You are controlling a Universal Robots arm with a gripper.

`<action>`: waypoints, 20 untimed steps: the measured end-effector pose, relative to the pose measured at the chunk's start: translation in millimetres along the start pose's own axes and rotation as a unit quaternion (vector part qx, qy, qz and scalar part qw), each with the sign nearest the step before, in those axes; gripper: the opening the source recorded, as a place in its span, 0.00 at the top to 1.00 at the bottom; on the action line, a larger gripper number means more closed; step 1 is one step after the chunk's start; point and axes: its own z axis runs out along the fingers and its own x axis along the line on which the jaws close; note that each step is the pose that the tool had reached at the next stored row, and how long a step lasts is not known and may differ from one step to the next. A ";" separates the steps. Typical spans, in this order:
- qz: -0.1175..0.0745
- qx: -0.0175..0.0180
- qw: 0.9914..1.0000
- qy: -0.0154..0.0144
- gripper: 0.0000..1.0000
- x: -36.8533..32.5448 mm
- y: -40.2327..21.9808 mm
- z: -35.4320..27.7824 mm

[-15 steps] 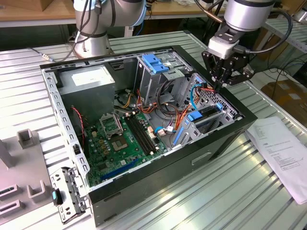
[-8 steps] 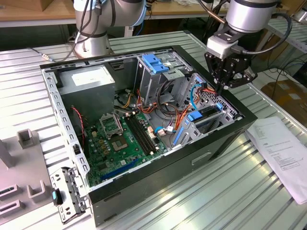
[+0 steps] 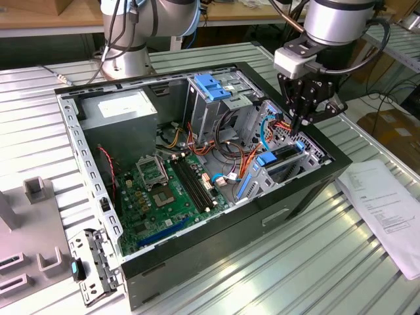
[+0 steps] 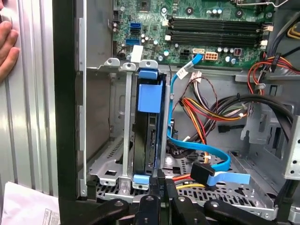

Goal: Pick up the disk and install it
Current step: 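Insert the first disk wire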

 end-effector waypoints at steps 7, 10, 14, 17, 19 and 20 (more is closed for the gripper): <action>0.019 -0.001 1.000 -0.010 0.84 5.4 5.2 0.5; 0.031 -0.002 0.999 -0.011 0.84 5.9 5.6 2.5; 0.045 -0.004 0.999 -0.008 0.84 5.9 7.6 3.0; 0.046 -0.004 0.999 -0.009 0.84 6.4 13.1 2.5; 0.045 -0.004 0.999 -0.011 0.84 7.4 13.4 3.5; 0.045 -0.004 0.999 -0.012 0.84 8.4 13.7 4.5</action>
